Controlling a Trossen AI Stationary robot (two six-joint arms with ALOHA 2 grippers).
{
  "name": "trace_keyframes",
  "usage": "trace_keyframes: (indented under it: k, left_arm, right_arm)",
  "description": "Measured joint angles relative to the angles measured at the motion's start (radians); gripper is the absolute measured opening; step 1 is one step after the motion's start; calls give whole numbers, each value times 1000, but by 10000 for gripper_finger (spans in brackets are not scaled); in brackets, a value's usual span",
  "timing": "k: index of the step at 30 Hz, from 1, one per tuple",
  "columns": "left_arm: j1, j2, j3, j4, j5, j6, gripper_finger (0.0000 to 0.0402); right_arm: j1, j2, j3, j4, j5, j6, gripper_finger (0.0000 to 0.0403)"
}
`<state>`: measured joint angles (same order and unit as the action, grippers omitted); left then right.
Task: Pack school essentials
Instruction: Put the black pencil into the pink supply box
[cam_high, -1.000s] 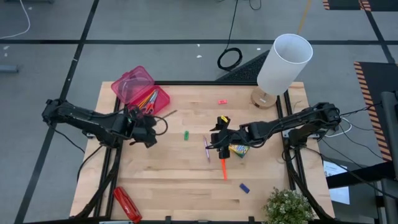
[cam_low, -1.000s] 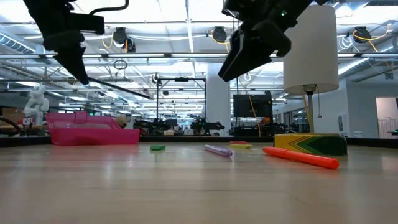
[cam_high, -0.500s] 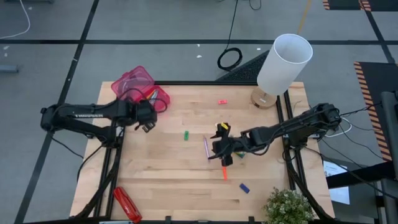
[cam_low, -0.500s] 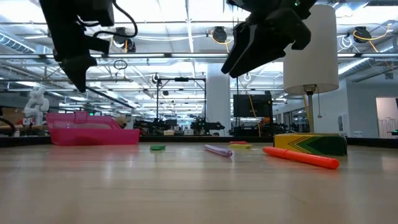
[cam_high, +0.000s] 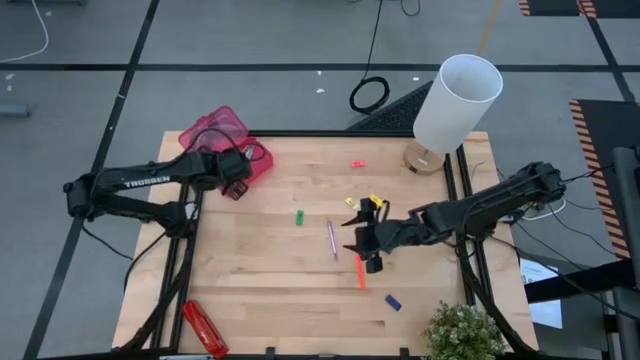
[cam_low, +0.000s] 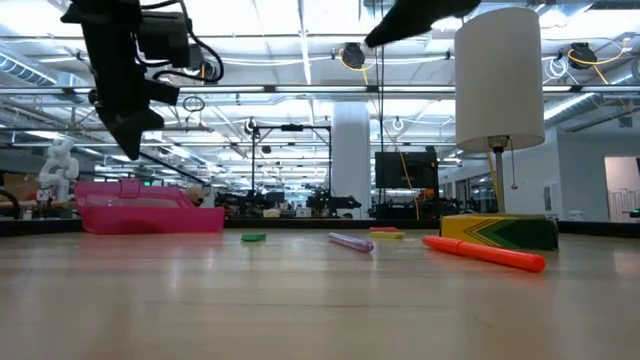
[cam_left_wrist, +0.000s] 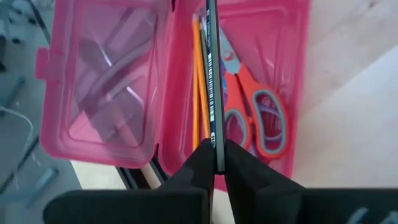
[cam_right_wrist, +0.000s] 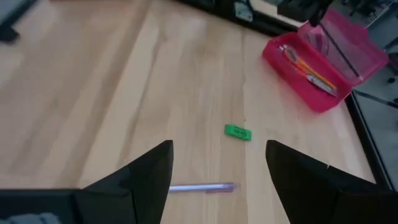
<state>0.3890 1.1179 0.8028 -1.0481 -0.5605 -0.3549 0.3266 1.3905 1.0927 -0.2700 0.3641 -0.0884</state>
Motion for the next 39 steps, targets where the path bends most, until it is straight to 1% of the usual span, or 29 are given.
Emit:
trace_keyframes:
  k: [3,9,13,15,18,20,25,31,37,39]
  left_arm:
    - [46,1,0,0,26,9,18]
    - [148,1,0,2,137,76,16]
    - [226,1,1,3,216,122,24]
    - [267,5,6,10,240,139,20]
    - [314,20,9,39,306,185,14]
    - [339,36,9,50,327,204,14]
    - [386,90,10,50,325,196,22]
    - [416,146,10,52,309,192,16]
    - [418,161,10,51,240,182,52]
    - [418,161,10,51,236,182,62]
  right_arm:
    - [15,-49,0,-4,0,24,251]
    - [52,-124,0,-24,1,25,251]
    - [71,-160,0,-37,1,25,251]
    - [74,-175,0,-48,1,21,251]
    - [75,-193,0,-60,1,16,251]
    - [75,-201,0,-60,1,16,251]
    - [75,-204,0,-59,1,14,251]
    - [75,-204,0,-60,0,0,251]
    - [75,-204,0,-65,0,-1,251]
    - [75,-204,0,-64,0,-1,251]
